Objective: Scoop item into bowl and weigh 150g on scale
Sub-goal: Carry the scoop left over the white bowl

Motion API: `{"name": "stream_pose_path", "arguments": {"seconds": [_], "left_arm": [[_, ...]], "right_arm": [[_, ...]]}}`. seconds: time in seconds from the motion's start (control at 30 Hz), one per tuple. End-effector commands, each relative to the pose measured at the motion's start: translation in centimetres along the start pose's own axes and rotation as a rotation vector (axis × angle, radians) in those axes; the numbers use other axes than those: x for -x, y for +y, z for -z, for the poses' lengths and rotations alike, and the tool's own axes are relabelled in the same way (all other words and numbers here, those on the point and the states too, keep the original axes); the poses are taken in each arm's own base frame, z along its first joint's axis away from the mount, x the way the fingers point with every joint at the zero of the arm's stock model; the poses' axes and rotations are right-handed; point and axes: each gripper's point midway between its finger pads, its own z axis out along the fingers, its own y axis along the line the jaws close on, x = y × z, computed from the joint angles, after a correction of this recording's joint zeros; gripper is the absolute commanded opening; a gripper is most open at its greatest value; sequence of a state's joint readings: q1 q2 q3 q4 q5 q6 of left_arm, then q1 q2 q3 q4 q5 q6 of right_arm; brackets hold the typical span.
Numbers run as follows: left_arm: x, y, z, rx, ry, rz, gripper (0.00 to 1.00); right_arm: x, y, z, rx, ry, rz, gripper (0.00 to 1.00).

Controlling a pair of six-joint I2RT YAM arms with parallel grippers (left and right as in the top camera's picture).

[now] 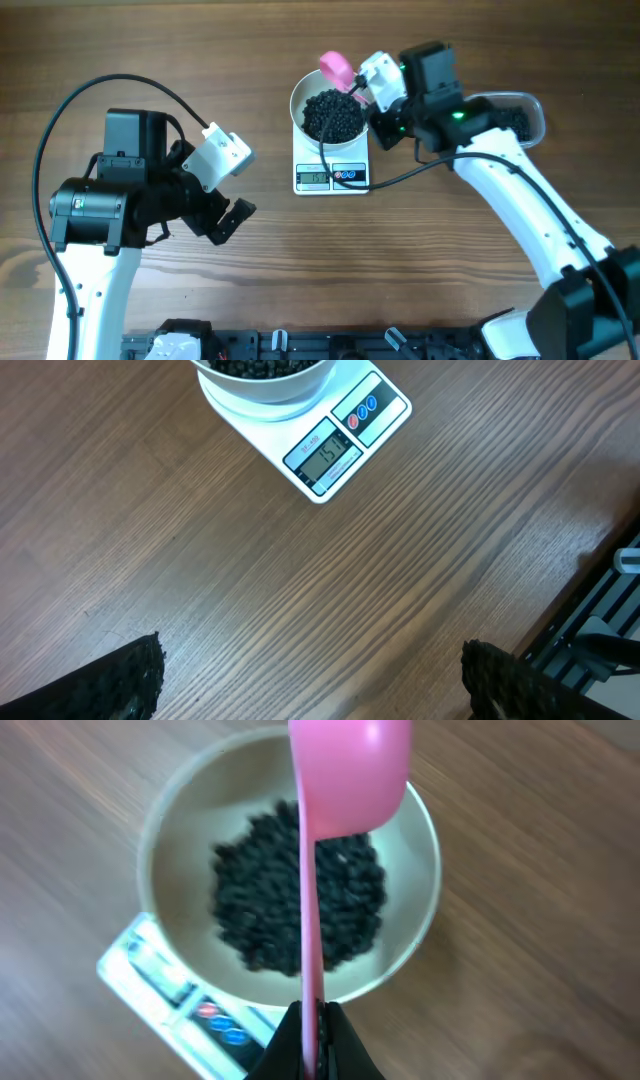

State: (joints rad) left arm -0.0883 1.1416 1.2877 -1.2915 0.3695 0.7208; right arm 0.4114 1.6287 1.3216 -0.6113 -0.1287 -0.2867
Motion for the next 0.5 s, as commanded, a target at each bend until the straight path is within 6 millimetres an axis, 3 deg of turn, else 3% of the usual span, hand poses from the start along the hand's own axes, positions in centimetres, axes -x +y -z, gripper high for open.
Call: {"name": "stream_pose_path", "arguments": {"seconds": [0.0, 0.13, 0.47], "left_arm": [[0.3, -0.2, 0.4, -0.006, -0.025, 0.004, 1.0], [0.3, -0.2, 0.4, -0.006, -0.025, 0.004, 1.0], [0.3, -0.2, 0.4, -0.006, -0.025, 0.004, 1.0]], "right_arm": [[-0.8, -1.5, -1.2, -0.113, 0.066, 0.134, 0.04], [-1.7, -2.5, -1.9, -0.165, 0.118, 0.184, 0.04], [-2.4, -2.3, -2.3, -0.145, 0.152, 0.282, 0.04]]}}
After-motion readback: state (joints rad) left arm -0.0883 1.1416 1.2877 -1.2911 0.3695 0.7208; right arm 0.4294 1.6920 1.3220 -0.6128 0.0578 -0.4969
